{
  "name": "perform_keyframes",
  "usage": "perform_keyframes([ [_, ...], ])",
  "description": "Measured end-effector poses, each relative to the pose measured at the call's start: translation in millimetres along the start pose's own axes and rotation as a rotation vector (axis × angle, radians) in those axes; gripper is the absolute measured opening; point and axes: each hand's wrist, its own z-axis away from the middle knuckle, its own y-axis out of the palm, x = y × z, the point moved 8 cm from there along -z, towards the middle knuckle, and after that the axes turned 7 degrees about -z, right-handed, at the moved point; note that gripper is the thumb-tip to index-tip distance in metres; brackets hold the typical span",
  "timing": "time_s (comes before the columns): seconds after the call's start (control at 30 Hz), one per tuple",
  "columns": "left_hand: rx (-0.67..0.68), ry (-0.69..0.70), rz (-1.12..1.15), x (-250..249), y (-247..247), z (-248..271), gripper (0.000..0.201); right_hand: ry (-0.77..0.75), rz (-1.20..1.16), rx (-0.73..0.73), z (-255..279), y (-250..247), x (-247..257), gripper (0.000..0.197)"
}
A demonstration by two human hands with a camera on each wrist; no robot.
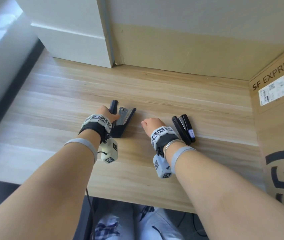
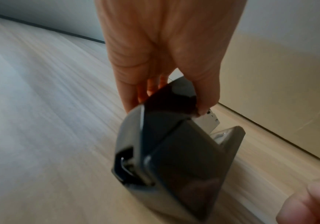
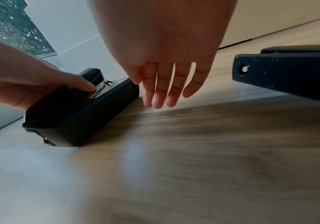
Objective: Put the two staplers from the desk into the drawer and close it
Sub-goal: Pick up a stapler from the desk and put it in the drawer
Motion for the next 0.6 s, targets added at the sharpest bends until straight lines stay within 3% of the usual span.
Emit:
perform_keyframes([
  [0.3, -0.06, 0.097, -0.061, 10, -20, 40, 0.047, -0.02, 0.06, 0.01, 19, -1, 17, 0.036],
  [0.6, -0.103, 0.082, 0.066, 109, -62, 87, 0.045, -0.121, 0.159, -0.005, 46, 38, 86, 0.036],
])
